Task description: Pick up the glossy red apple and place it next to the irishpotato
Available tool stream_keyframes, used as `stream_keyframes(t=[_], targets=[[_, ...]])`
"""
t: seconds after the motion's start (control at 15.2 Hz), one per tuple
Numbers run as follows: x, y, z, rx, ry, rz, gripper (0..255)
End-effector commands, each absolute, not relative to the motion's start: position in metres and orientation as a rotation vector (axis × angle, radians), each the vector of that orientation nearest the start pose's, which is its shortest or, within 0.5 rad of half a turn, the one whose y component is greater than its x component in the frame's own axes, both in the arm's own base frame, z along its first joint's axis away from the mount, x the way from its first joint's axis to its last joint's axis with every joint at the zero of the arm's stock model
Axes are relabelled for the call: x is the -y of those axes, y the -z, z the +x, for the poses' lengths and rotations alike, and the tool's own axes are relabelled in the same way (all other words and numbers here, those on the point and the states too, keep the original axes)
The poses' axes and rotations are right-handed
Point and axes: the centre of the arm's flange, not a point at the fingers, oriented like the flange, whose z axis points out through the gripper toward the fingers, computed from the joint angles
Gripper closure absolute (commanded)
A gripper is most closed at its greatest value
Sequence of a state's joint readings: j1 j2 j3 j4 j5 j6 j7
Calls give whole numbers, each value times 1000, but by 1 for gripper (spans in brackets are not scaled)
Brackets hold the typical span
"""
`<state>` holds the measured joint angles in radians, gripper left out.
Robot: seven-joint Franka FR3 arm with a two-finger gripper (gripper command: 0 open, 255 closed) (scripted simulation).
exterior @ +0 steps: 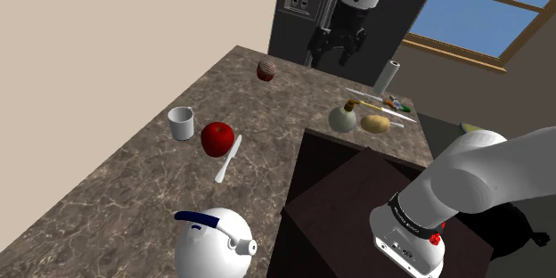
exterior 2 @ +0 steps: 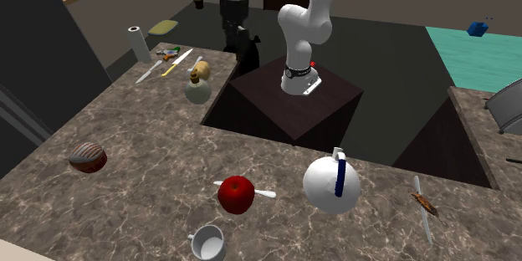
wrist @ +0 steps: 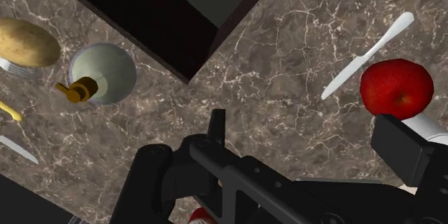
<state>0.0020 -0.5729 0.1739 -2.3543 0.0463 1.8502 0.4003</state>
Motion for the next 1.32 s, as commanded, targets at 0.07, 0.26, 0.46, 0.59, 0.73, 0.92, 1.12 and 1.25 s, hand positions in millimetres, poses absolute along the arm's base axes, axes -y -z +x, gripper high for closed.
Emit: stream_keyframes(t=[0.07,0.26,0.46,0.59,0.73,0.92,1.12,1.25], targets=[[-104,-512,400,-493,72,-3113,0],[-125,-486,422,-570,29,-3082,0],[-145,-460,444,-646,-14,-3049,0],[-158,-443,459,-695,-42,-3025,0],[-171,-425,474,-744,-70,-3000,0],[-189,-399,497,-816,-112,-2961,0],[-207,-373,520,-886,-152,-2920,0],[-219,-355,536,-932,-179,-2892,0]])
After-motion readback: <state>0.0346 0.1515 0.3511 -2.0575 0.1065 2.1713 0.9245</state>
